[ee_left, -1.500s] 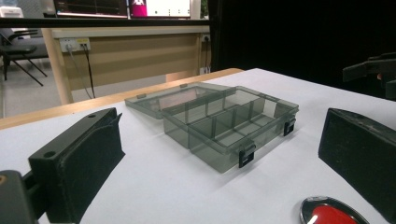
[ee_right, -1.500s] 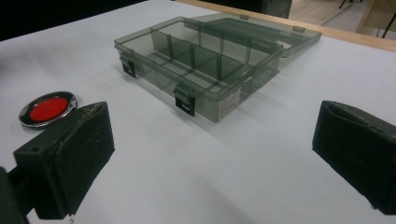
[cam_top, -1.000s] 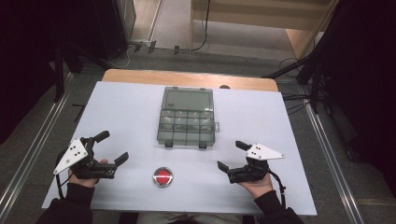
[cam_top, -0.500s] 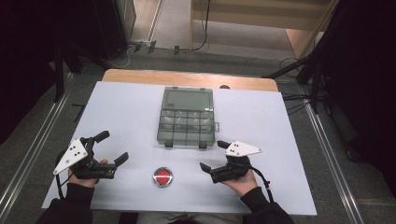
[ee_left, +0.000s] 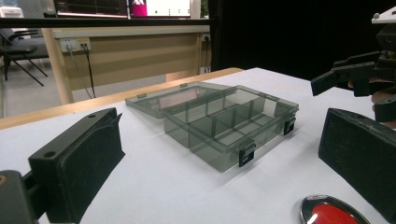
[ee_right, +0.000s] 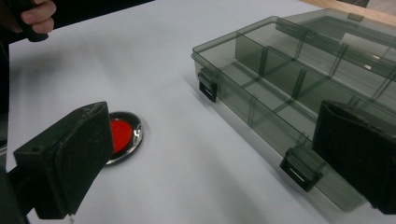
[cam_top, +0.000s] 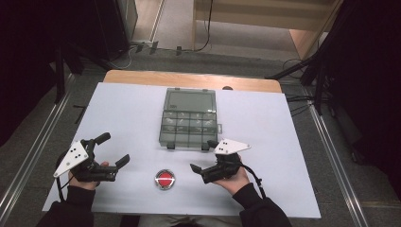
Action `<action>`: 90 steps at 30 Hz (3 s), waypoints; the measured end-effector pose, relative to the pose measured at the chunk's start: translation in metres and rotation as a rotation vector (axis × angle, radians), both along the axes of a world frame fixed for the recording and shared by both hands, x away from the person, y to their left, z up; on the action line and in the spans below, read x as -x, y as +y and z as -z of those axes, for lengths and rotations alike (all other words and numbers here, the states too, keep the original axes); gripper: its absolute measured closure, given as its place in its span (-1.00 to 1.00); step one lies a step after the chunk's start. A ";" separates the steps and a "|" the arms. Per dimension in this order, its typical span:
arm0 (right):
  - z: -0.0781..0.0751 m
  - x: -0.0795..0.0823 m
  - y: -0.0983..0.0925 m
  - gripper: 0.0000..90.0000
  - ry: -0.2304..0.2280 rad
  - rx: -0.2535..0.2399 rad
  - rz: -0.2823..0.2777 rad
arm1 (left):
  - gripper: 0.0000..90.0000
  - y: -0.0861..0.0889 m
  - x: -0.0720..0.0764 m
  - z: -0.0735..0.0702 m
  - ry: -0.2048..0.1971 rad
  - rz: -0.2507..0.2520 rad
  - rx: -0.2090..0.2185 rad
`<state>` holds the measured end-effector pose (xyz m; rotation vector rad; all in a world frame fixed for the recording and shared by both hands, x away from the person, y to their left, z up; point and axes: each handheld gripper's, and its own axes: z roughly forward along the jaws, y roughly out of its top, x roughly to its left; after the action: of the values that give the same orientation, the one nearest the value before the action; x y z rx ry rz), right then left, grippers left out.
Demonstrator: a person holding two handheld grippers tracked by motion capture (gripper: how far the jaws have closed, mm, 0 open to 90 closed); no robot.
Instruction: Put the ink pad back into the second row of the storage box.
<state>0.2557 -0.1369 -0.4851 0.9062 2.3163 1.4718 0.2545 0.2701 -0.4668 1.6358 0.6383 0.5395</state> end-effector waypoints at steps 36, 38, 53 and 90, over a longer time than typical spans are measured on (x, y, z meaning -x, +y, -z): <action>0.001 -0.011 0.074 -1.00 0.032 0.156 -0.206 | -1.00 -0.001 0.000 0.000 0.006 0.010 0.003; 0.004 -0.011 0.081 -1.00 0.042 0.173 -0.227 | -1.00 -0.001 0.000 0.000 0.006 0.010 0.003; 0.016 -0.009 0.105 -0.98 0.068 0.243 -0.320 | -1.00 -0.001 0.000 0.000 0.007 0.013 0.004; 0.024 -0.008 0.114 -0.31 0.115 0.357 -0.348 | -1.00 0.000 0.000 0.001 0.017 0.016 0.024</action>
<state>0.2634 -0.0229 -0.5086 0.5219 2.8095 1.0760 0.2549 0.2703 -0.4674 1.6234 0.6412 0.5050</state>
